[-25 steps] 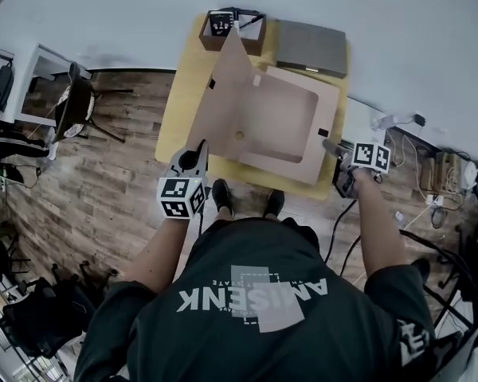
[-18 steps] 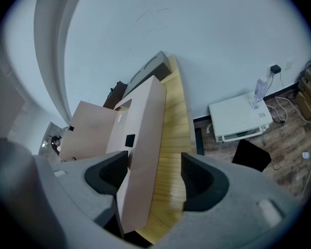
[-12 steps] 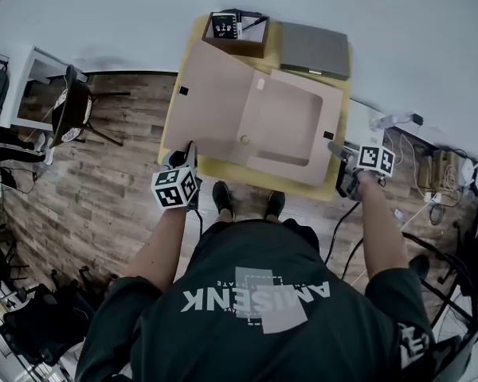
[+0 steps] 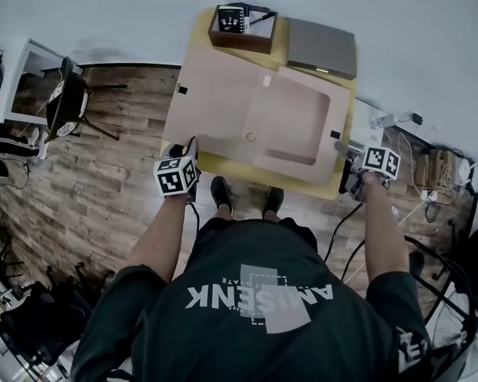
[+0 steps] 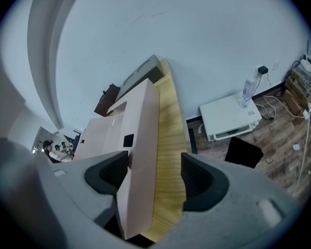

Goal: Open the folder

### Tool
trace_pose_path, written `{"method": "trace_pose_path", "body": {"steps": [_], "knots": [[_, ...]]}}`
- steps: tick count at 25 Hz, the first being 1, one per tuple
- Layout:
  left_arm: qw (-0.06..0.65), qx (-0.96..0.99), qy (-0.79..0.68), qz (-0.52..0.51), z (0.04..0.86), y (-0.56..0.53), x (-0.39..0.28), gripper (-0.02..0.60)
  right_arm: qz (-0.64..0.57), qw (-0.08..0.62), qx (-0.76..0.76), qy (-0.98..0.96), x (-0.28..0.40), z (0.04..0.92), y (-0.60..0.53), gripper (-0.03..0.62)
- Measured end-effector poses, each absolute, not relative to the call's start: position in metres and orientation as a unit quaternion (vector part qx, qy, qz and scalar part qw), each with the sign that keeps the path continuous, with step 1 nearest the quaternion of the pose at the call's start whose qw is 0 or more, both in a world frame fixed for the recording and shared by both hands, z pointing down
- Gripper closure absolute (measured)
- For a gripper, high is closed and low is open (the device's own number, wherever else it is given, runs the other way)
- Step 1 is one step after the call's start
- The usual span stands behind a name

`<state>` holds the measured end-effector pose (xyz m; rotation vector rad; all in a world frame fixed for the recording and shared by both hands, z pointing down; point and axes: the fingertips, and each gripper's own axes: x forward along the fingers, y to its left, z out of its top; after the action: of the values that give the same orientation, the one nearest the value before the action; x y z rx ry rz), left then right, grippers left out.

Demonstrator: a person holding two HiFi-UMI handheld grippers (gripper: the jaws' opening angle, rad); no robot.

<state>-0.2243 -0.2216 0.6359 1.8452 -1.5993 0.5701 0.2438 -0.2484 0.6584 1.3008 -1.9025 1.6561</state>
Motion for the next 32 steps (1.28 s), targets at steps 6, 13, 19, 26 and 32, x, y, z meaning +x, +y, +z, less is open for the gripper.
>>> {"method": "trace_pose_path", "body": {"steps": [6,13,19,26,32], "knots": [[0.317,0.704,-0.594,0.226,0.656,-0.224,-0.232,0.453,0.577,0.149,0.466,-0.654,0.245,0.659,-0.247,0.289],[0.318,0.67,-0.617,0.265,0.673,-0.224,-0.251,0.318,0.577,0.156,0.472,-0.648,0.245,0.658,-0.246,0.289],[0.257,0.652,-0.639,0.317,0.671,-0.228,-0.261,0.226,0.578,0.155,0.48,-0.642,0.245,0.657,-0.244,0.289],[0.234,0.625,-0.655,0.354,0.68,-0.226,-0.271,0.155,0.573,0.161,0.48,-0.645,0.244,0.659,-0.245,0.289],[0.248,0.637,-0.642,0.348,0.679,-0.225,-0.271,0.155,0.572,0.161,0.48,-0.646,0.244,0.658,-0.245,0.289]]}}
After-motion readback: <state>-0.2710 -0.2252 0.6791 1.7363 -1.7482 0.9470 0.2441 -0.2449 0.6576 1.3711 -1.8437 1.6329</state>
